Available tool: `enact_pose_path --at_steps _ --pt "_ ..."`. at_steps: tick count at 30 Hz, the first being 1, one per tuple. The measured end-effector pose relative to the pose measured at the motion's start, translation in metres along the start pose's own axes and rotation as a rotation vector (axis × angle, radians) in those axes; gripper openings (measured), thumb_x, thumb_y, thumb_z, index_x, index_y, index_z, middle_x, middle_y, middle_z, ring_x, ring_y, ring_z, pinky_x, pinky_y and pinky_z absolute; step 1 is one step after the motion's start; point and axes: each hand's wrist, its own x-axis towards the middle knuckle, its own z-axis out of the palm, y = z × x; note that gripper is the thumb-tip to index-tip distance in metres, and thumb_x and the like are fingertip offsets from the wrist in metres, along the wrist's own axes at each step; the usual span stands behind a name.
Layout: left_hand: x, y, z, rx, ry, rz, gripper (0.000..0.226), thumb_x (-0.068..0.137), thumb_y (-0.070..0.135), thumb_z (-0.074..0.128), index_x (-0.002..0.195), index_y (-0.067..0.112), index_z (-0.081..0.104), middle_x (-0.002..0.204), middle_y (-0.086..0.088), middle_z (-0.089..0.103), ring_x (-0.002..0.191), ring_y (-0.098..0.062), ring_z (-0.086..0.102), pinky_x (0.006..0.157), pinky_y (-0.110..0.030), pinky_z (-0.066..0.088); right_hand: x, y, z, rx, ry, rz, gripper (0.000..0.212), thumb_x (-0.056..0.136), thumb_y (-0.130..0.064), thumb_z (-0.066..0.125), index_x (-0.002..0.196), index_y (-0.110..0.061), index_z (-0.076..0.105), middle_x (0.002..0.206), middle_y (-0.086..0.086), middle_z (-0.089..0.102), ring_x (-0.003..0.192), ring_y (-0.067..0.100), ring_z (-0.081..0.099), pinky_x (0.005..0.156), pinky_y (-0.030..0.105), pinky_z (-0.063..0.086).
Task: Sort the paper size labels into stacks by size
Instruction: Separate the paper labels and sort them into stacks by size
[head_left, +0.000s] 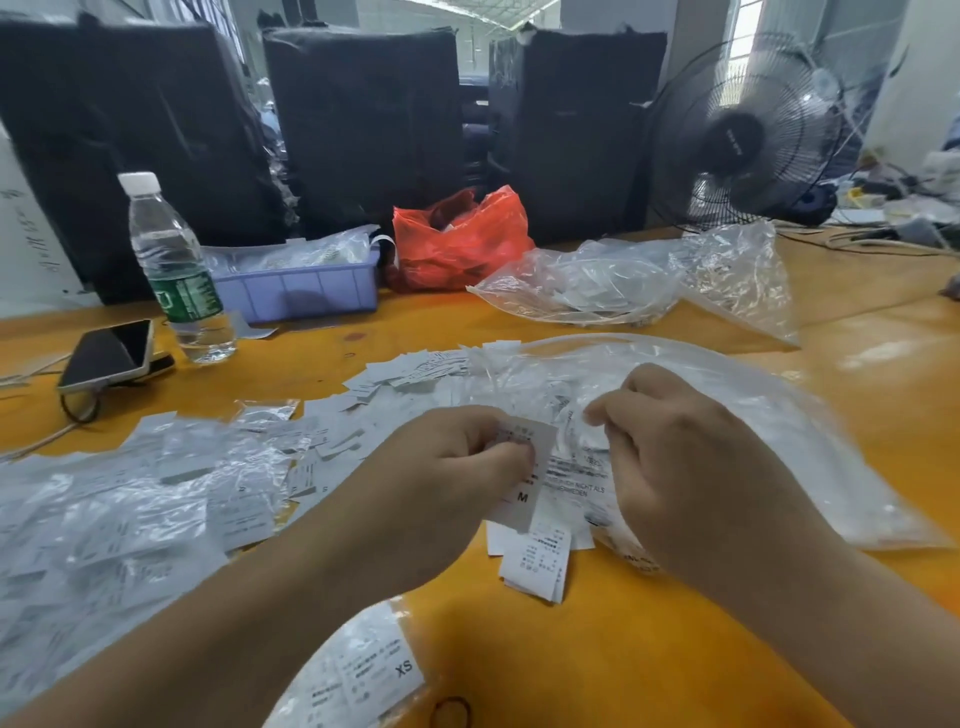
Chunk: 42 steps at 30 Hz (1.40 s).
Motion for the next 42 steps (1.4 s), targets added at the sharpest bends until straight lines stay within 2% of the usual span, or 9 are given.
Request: enact_pose_path --at_steps 5,7,11,18,23,30,33,36,42 --pt "-0.024 -0.009 -0.035 -0.055 0.129 0.014 0.025 0.077 0.042 0.051 0.083 0.031 0.072 0.075 -0.006 0.069 0.065 -0.019 0.058 0.06 -0.034 0.042 0.02 -0.038 0.001 0.349 0.054 -0.094 0.019 0.094 -0.017 0.058 0.08 -0.019 0.069 0.069 -0.01 0.059 0.065 0.009 0.057 0.056 0.02 0.045" --pt "-0.036 -0.016 -0.051 -0.057 0.186 0.011 0.026 0.076 0.042 0.052 0.084 0.029 0.072 0.081 -0.011 0.068 0.068 -0.02 0.056 0.063 -0.039 0.039 0.032 -0.06 0.005 0.564 -0.061 -0.052 0.021 0.095 -0.019 0.058 0.075 -0.02 0.067 0.062 -0.004 0.063 0.057 0.011 0.057 0.05 0.023 0.046" --pt "-0.059 -0.032 -0.081 -0.104 0.328 -0.01 0.022 0.076 0.042 0.052 0.086 0.04 0.072 0.069 0.01 0.069 0.065 -0.008 0.061 0.058 -0.026 0.045 0.057 -0.101 0.02 0.937 -0.379 0.009 0.016 0.096 -0.01 0.058 0.083 -0.011 0.067 0.065 0.004 0.07 0.052 0.015 0.06 0.049 0.027 0.052" --pt "-0.082 -0.059 -0.107 -0.32 0.485 -0.059 0.012 0.09 0.026 0.066 0.087 0.033 0.076 0.08 0.004 0.074 0.071 -0.008 0.069 0.06 -0.021 0.055 0.072 -0.133 0.054 1.258 -0.597 0.092 0.007 0.076 -0.004 0.074 0.078 -0.01 0.072 0.072 0.014 0.071 0.055 0.019 0.059 0.049 0.026 0.049" --pt "-0.083 -0.065 -0.098 -0.282 0.488 -0.058 0.009 0.077 0.034 0.065 0.081 0.029 0.071 0.073 0.004 0.071 0.067 -0.012 0.068 0.058 -0.025 0.055 0.06 -0.124 0.064 1.367 -0.663 0.169 0.027 0.055 -0.006 0.085 0.079 -0.011 0.073 0.076 0.018 0.069 0.052 0.02 0.057 0.047 0.025 0.048" --pt "-0.082 -0.066 -0.09 -0.17 0.55 -0.032 0.032 0.082 0.026 0.061 0.097 0.053 0.055 0.076 -0.005 0.071 0.062 -0.023 0.065 0.054 -0.03 0.054 0.048 -0.125 0.07 1.506 -0.718 0.134 0.021 0.072 -0.008 0.066 0.092 -0.013 0.07 0.07 0.017 0.065 0.052 0.021 0.055 0.049 0.025 0.048" --pt "-0.083 -0.061 -0.09 -0.121 0.489 -0.013 0.018 0.08 0.024 0.054 0.086 0.035 0.067 0.07 -0.003 0.069 0.058 -0.016 0.061 0.055 -0.037 0.054 0.047 -0.125 0.071 1.525 -0.712 0.136 0.024 0.074 -0.009 0.064 0.097 -0.014 0.07 0.072 0.019 0.063 0.052 0.023 0.055 0.049 0.027 0.048" --pt "-0.085 -0.058 -0.089 -0.147 0.437 -0.015 0.023 0.078 0.025 0.048 0.075 0.023 0.07 0.063 0.006 0.064 0.058 -0.008 0.057 0.051 -0.023 0.049 0.046 -0.125 0.072 1.52 -0.687 0.136 0.029 0.075 -0.008 0.062 0.103 -0.013 0.066 0.074 0.02 0.066 0.051 0.023 0.055 0.049 0.027 0.049" --pt "-0.087 -0.056 -0.091 -0.22 0.403 -0.028 0.05 0.079 0.064 0.042 0.081 0.026 0.073 0.07 0.004 0.068 0.061 -0.005 0.061 0.055 -0.017 0.049 0.044 -0.125 0.073 1.351 -0.576 0.075 0.029 0.085 -0.002 0.067 0.11 -0.014 0.059 0.073 0.014 0.071 0.055 0.019 0.057 0.053 0.025 0.05"
